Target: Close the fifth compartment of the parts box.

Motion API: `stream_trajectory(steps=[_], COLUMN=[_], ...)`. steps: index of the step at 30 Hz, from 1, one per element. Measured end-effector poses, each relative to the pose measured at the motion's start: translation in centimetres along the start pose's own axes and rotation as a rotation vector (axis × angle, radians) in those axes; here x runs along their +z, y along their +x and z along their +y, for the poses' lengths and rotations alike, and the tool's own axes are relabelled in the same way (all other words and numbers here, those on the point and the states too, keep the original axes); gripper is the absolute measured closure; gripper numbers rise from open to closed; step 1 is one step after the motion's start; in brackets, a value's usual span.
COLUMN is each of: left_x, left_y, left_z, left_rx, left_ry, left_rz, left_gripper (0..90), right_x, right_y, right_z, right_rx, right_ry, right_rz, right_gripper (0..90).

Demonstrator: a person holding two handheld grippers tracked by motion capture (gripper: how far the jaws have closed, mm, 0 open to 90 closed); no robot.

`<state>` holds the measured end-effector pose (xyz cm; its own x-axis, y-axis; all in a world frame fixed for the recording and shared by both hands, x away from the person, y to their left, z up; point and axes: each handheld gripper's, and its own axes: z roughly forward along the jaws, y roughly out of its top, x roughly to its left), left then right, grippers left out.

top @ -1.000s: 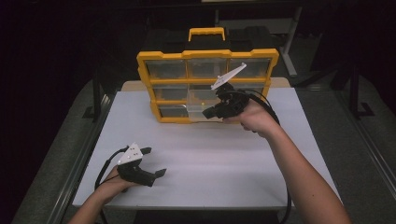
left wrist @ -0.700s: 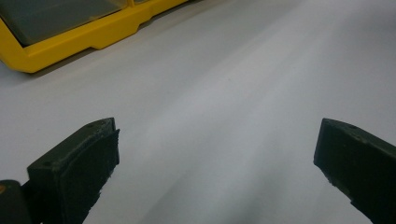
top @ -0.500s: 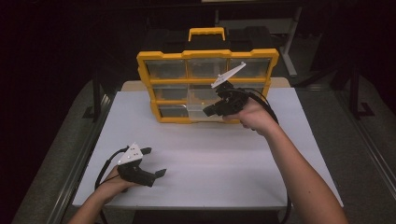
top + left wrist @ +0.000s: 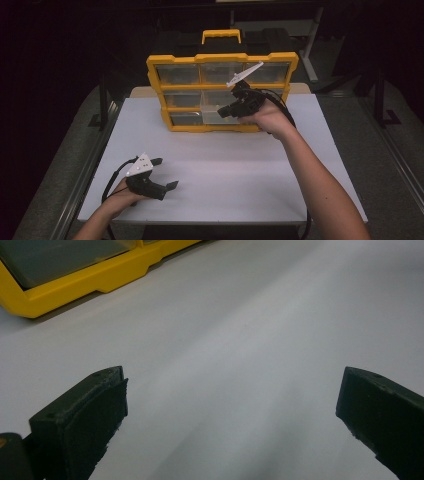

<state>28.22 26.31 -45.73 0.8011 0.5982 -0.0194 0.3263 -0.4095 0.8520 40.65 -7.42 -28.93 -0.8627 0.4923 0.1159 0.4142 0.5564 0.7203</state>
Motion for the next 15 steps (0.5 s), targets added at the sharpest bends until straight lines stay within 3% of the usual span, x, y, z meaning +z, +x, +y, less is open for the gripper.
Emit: stream_trajectory(steps=[15], left_x=[0.0], left_y=[0.1], left_z=[-0.1], left_rx=[-0.002], left_ry=[0.002], left_rz=[0.0], left_gripper=[0.0], right_x=[0.6], right_y=[-1.5], right_z=[0.8], right_rx=[0.03], right_ry=[-0.003], right_rz=[-0.042], right_gripper=[88.8])
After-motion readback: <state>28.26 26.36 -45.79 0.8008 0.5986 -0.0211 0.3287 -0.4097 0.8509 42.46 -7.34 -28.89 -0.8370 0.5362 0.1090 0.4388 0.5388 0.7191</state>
